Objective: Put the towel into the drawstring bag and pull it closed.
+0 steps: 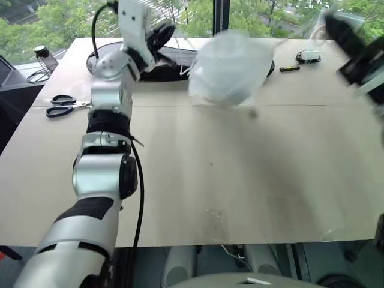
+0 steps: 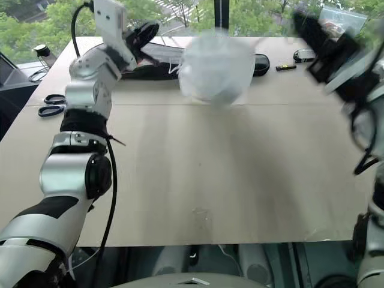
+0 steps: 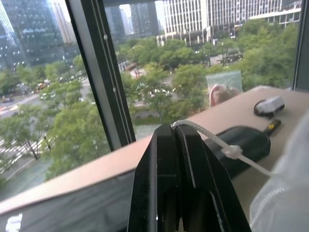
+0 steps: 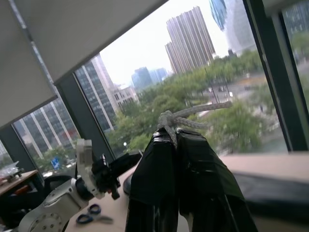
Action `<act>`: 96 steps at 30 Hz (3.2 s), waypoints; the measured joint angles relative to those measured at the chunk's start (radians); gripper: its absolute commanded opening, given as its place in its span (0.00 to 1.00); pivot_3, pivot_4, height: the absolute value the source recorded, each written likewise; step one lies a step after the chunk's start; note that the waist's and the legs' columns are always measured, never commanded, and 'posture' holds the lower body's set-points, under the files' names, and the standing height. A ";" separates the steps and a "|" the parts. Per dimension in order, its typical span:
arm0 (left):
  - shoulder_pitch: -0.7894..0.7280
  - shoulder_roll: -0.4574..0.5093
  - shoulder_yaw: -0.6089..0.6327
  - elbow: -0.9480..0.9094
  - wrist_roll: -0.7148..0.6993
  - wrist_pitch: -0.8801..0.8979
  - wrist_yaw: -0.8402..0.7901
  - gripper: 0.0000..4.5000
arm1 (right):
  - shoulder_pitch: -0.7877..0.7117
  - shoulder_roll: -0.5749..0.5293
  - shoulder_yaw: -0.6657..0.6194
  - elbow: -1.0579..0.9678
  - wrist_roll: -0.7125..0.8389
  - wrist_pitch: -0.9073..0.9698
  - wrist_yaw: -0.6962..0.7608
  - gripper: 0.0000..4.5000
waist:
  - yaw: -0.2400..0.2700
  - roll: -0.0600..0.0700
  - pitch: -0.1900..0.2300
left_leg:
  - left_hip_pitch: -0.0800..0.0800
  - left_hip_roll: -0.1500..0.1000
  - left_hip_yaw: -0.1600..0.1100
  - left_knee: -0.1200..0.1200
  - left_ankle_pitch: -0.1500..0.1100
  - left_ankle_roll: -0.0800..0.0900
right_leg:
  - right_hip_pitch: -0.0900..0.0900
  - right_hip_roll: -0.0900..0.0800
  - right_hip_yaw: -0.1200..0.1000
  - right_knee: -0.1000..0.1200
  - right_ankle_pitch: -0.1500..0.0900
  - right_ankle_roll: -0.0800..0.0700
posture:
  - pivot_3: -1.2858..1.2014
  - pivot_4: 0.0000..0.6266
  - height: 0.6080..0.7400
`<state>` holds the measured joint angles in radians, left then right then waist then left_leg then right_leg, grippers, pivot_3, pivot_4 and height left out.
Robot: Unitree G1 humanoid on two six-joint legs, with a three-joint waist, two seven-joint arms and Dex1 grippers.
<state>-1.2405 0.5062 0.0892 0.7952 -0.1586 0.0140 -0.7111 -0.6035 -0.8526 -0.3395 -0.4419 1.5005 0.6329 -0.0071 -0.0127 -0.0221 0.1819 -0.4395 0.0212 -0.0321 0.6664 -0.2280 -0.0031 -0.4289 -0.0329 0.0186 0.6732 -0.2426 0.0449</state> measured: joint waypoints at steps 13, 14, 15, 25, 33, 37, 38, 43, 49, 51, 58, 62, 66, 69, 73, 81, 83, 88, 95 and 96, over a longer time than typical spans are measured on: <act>0.019 0.011 0.027 -0.050 -0.041 0.071 -0.034 0.02 | -0.046 0.018 -0.070 0.083 -0.001 0.006 -0.024 0.00 | 0.000 0.005 0.009 | 0.003 -0.001 0.006 0.003 -0.004 0.007 | 0.006 -0.002 0.004 -0.006 0.003 0.005 | 0.52 0.24 1.00; 0.015 0.017 0.028 -0.046 -0.041 0.066 -0.035 0.02 | -0.044 0.000 -0.082 0.085 -0.019 0.006 -0.023 0.00 | 0.000 0.005 0.009 | 0.004 -0.001 0.006 0.003 -0.004 0.007 | 0.007 -0.002 0.004 -0.007 0.003 0.005 | 0.52 0.24 1.00; -0.001 0.032 0.029 -0.018 -0.037 0.066 -0.032 0.02 | -0.032 -0.003 -0.108 0.089 -0.042 0.002 -0.025 0.00 | 0.001 0.004 0.008 | 0.004 -0.001 0.005 0.003 -0.004 0.007 | 0.007 -0.002 0.004 -0.007 0.003 0.005 | 0.52 0.24 1.00; -0.089 0.039 0.062 0.091 -0.027 0.007 -0.030 0.02 | -0.073 0.018 -0.055 0.101 -0.136 0.019 -0.029 0.00 | 0.001 0.006 0.009 | 0.004 0.000 0.007 0.004 -0.005 0.007 | 0.008 -0.002 0.004 -0.008 0.004 0.007 | 0.52 0.24 1.00; -0.081 0.056 0.039 0.168 -0.002 -0.027 -0.040 0.02 | -0.024 -0.001 -0.086 0.181 -0.258 0.013 0.020 0.00 | 0.001 0.005 0.003 | -0.013 -0.001 0.008 0.011 -0.006 0.010 | -0.009 -0.002 0.007 0.000 0.005 0.008 | 0.52 0.24 1.00; -0.092 0.118 0.019 0.172 0.041 -0.079 -0.055 0.02 | 0.039 -0.096 -0.111 0.196 -0.434 -0.004 0.067 0.00 | -0.001 0.006 -0.002 | -0.004 -0.001 0.010 0.009 -0.006 0.010 | -0.001 -0.002 0.008 -0.005 0.004 0.008 | 0.52 0.24 1.00; -0.076 0.120 0.019 0.187 0.051 -0.089 -0.048 0.02 | 0.062 -0.092 -0.109 0.214 -0.475 -0.006 0.065 0.00 | -0.001 0.006 -0.002 | -0.002 -0.001 0.011 0.008 -0.006 0.010 | 0.000 -0.003 0.009 -0.004 0.004 0.008 | 0.52 0.24 1.00; -0.007 0.118 0.020 0.264 0.079 -0.105 0.073 0.02 | 0.089 -0.059 -0.111 0.268 -0.639 -0.017 0.007 0.00 | -0.001 0.005 0.000 | 0.002 -0.001 0.014 0.008 -0.006 0.010 | 0.000 -0.002 0.012 0.003 0.004 0.008 | 0.52 0.24 1.00; -0.012 0.128 0.055 0.304 0.075 -0.106 0.204 0.02 | 0.100 -0.064 -0.124 0.311 -0.788 -0.034 -0.030 0.00 | -0.001 0.005 0.000 | 0.003 -0.001 0.018 0.008 -0.006 0.010 | 0.000 -0.002 0.016 0.003 0.004 0.008 | 0.52 0.24 1.00; -0.008 0.129 0.060 0.320 0.075 -0.101 0.230 0.02 | 0.106 -0.064 -0.134 0.317 -0.828 -0.044 -0.041 0.00 | -0.001 0.005 0.000 | 0.004 -0.001 0.018 0.008 -0.006 0.010 | 0.000 -0.002 0.017 0.003 0.004 0.008 | 0.52 0.24 1.00; 0.028 0.128 0.085 0.357 0.036 -0.053 0.295 0.02 | 0.130 -0.060 -0.136 0.344 -0.960 -0.063 -0.065 0.00 | -0.003 0.005 0.000 | 0.006 -0.001 0.021 0.006 -0.006 0.010 | 0.000 -0.002 0.020 0.004 0.004 0.008 | 0.52 0.24 1.00; 0.024 0.128 0.097 0.357 0.015 -0.045 0.313 0.02 | 0.114 -0.060 -0.132 0.373 -0.991 -0.103 -0.065 0.00 | -0.003 0.005 0.000 | 0.007 -0.001 0.022 0.006 -0.006 0.010 | 0.000 -0.002 0.021 0.004 0.004 0.008 | 0.52 0.24 1.00; -0.010 0.124 0.108 0.367 -0.008 -0.035 0.312 0.02 | 0.032 -0.050 -0.129 0.446 -0.990 -0.134 -0.012 0.00 | -0.004 0.005 0.000 | 0.007 -0.001 0.023 0.006 -0.006 0.010 | 0.000 -0.002 0.021 0.004 0.004 0.008 | 0.52 0.24 1.00; -0.050 0.118 0.118 0.374 -0.020 -0.036 0.268 0.02 | -0.066 -0.041 -0.129 0.510 -0.977 -0.146 0.053 0.00 | -0.004 0.005 0.000 | 0.007 -0.001 0.023 0.006 -0.006 0.010 | 0.000 -0.002 0.022 0.004 0.004 0.008 | 0.52 0.24 1.00; -0.097 0.109 0.138 0.346 -0.046 -0.048 0.158 0.02 | -0.161 -0.014 -0.186 0.474 -0.866 -0.146 0.142 0.00 | -0.004 0.005 0.000 | 0.007 -0.001 0.023 0.004 -0.006 0.010 | -0.001 -0.002 0.021 0.003 0.004 0.008 | 0.52 0.24 1.00; 0.378 0.115 0.115 -0.263 -0.279 0.304 -0.242 0.02 | 0.485 0.083 -0.260 -0.092 -0.427 0.166 0.321 0.00 | -0.008 0.006 -0.006 | 0.008 0.003 0.024 0.002 -0.006 0.010 | 0.001 -0.003 0.024 0.004 0.003 0.009 | 0.52 0.24 1.00; 0.567 0.117 0.076 -0.496 -0.330 0.424 -0.268 0.02 | 0.661 0.071 -0.219 -0.227 -0.360 0.224 0.363 0.00 | -0.010 0.005 -0.006 | 0.009 0.003 0.021 0.003 -0.006 0.010 | 0.000 -0.004 0.026 0.003 0.003 0.009 | 0.52 0.24 1.00; 0.767 0.089 0.021 -0.735 -0.366 0.548 -0.231 0.02 | 0.787 0.041 -0.066 -0.328 -0.406 0.255 0.419 0.00 | -0.006 0.001 -0.004 | 0.027 0.001 0.024 0.008 -0.006 0.010 | 0.019 -0.001 0.023 0.003 -0.001 0.009 | 0.52 0.24 1.00; 0.852 0.056 0.004 -0.791 -0.321 0.513 -0.161 0.02 | 0.743 0.063 0.146 -0.236 -0.761 0.128 0.395 0.00 | -0.003 0.000 -0.005 | 0.041 0.002 0.026 0.003 -0.007 0.010 | 0.032 -0.001 0.025 -0.002 -0.002 0.009 | 0.52 0.24 1.00; 0.859 0.056 0.003 -0.791 -0.315 0.510 -0.157 0.02 | 0.744 0.066 0.158 -0.225 -0.785 0.119 0.395 0.00 | -0.002 0.000 -0.005 | 0.040 0.002 0.026 0.003 -0.007 0.010 | 0.031 -0.001 0.025 -0.003 -0.002 0.009 | 0.52 0.24 1.00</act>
<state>-0.3812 0.5625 0.0927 0.0045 -0.4731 0.5240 -0.8682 0.1407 -0.7868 -0.1818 -0.6670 0.7153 0.7519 0.3881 -0.0147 -0.0218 0.1765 -0.3993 0.0231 -0.0064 0.6690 -0.2346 0.0067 -0.3976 -0.0337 0.0437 0.6702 -0.2444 0.0537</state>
